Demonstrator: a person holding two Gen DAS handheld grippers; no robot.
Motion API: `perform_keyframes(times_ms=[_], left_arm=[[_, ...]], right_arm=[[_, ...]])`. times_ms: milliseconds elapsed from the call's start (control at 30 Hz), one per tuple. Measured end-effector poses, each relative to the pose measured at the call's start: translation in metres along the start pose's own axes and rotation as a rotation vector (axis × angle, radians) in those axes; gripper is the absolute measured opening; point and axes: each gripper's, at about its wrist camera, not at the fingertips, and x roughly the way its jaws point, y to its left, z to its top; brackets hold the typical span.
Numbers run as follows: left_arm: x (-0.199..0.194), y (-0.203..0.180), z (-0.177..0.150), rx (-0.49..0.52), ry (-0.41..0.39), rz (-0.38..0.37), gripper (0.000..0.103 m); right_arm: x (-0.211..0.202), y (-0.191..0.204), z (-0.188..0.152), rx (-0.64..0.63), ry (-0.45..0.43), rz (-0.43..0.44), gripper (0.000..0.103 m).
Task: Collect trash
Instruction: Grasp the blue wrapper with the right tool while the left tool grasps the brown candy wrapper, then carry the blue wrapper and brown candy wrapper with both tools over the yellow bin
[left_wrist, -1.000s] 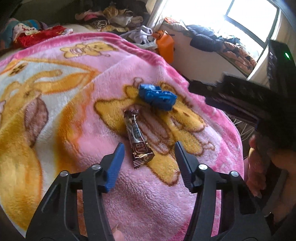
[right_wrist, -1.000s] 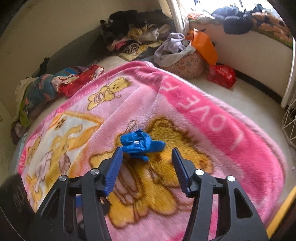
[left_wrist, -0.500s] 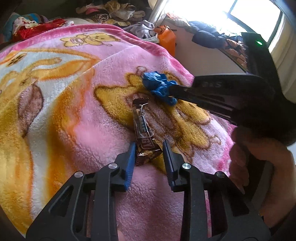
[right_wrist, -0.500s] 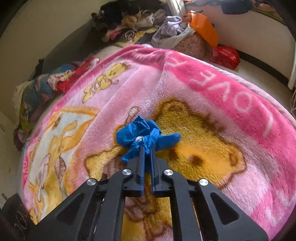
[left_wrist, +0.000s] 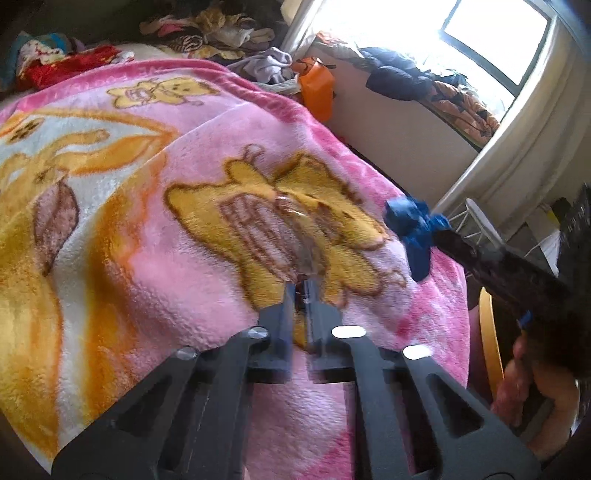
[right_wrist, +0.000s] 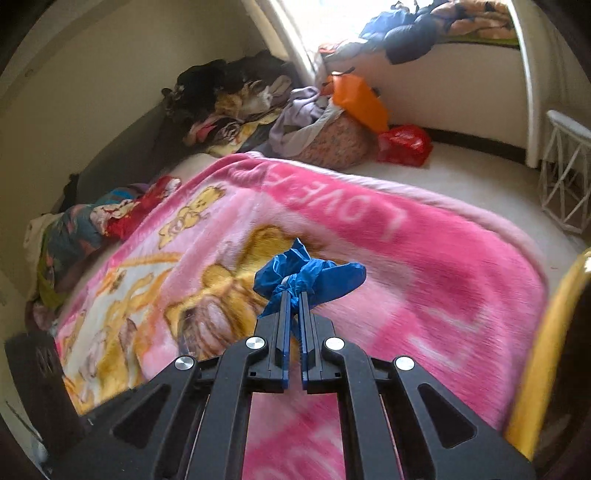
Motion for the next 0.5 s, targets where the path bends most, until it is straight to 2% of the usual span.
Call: perform_keyframes(times_ms=[500], left_arm=[[-0.029, -0.054, 0.003, 0.095, -0.052, -0.086, 0.003]], right_arm=[[-0.087, -0.032, -0.008, 0.021, -0.134, -0.076, 0.004]])
